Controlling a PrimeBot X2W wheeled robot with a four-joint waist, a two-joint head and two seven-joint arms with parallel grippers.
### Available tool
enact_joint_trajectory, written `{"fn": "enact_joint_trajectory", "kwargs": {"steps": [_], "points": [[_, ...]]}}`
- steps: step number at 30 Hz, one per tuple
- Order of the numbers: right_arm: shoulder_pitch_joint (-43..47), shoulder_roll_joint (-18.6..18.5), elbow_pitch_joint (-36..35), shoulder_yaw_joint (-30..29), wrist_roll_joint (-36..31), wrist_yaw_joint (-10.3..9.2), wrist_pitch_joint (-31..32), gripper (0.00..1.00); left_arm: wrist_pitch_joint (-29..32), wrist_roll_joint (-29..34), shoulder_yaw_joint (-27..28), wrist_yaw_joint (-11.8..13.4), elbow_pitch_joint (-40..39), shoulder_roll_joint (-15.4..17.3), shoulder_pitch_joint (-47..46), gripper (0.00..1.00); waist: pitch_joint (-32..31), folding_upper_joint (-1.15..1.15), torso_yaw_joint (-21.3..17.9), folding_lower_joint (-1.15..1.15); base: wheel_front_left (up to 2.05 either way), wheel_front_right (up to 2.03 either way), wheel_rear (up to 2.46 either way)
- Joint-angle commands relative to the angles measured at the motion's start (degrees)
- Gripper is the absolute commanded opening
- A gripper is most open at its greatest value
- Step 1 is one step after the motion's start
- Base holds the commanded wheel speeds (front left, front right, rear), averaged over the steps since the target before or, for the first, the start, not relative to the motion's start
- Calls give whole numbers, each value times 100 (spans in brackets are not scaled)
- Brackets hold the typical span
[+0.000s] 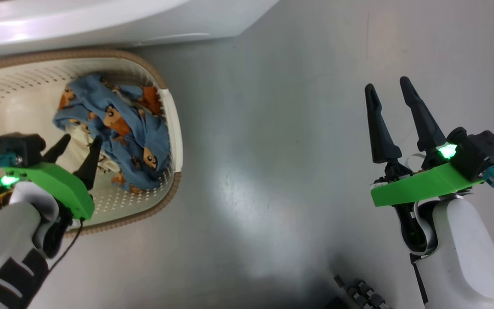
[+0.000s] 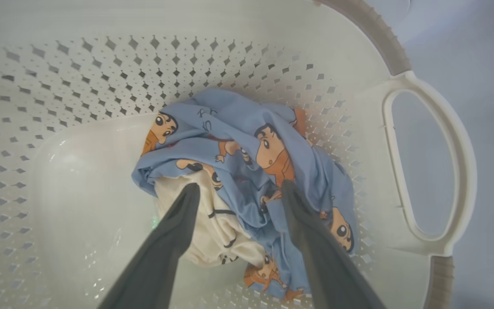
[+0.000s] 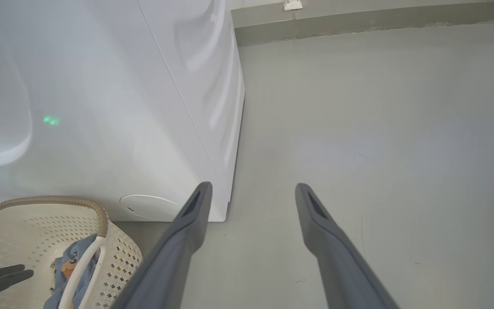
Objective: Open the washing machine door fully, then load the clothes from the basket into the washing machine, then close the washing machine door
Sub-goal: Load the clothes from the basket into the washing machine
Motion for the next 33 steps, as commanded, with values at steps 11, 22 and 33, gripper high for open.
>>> {"fn": "enact_joint_trajectory", "kwargs": {"steps": [11,22,33], "points": [[-41,34,-231,375,10,9,-27,100,-36,-696,-841,-9,304,485,-740,100,529,0,-270,0,0,0,0],[-83,34,-293,498,-17,9,-27,100,-9,-1247,-1525,-9,504,579,-1235,100,723,0,-361,0,0,0,0],[-38,34,-345,479,-101,9,-27,100,34,-1729,-1892,-9,565,526,-1469,0,706,0,-392,0,0,0,0]]}}
